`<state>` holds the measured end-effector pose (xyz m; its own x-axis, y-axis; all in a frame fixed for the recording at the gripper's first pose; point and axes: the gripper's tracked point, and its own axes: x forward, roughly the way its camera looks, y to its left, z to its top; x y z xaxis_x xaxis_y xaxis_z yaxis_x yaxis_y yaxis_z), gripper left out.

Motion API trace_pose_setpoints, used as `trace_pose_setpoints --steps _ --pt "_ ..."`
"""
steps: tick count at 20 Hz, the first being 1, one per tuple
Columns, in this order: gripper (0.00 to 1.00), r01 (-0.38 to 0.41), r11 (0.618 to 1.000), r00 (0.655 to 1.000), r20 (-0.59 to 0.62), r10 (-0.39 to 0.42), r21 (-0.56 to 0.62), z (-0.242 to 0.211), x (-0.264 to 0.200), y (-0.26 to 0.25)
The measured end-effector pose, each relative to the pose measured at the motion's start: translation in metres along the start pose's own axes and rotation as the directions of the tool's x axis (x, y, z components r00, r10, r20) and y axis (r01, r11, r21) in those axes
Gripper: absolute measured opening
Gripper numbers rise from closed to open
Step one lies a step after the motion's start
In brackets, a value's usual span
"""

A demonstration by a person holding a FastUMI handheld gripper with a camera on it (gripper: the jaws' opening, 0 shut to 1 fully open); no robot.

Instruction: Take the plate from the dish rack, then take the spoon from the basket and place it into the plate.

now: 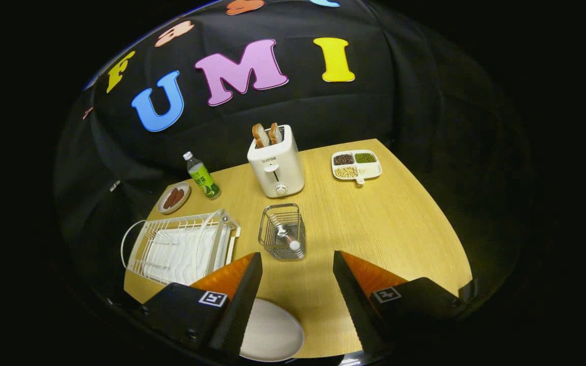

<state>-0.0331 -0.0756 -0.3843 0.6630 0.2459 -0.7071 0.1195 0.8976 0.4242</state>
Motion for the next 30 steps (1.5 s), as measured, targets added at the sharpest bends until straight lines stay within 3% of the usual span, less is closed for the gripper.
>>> trace_pose_setpoints --steps 5,9,13,16,18,22,30 --pt "0.84 -0.003 1.000 0.999 -0.051 0.002 -0.016 -0.004 0.042 0.005" --pt "0.65 0.014 1.000 0.997 -0.082 -0.014 -0.007 -0.010 0.061 -0.001" --pt "0.39 -0.003 1.000 0.995 -0.098 0.002 -0.009 -0.016 0.069 0.007" --pt "0.34 -0.017 1.000 0.993 -0.117 0.015 -0.010 -0.020 0.071 0.012" --pt "0.18 -0.010 1.000 0.994 -0.111 0.009 -0.004 -0.022 0.071 0.017" --pt "0.11 0.016 1.000 0.994 -0.109 -0.015 0.008 -0.020 0.068 0.016" --pt "0.11 -0.011 0.999 0.999 -0.038 0.013 0.048 0.001 0.020 0.018"
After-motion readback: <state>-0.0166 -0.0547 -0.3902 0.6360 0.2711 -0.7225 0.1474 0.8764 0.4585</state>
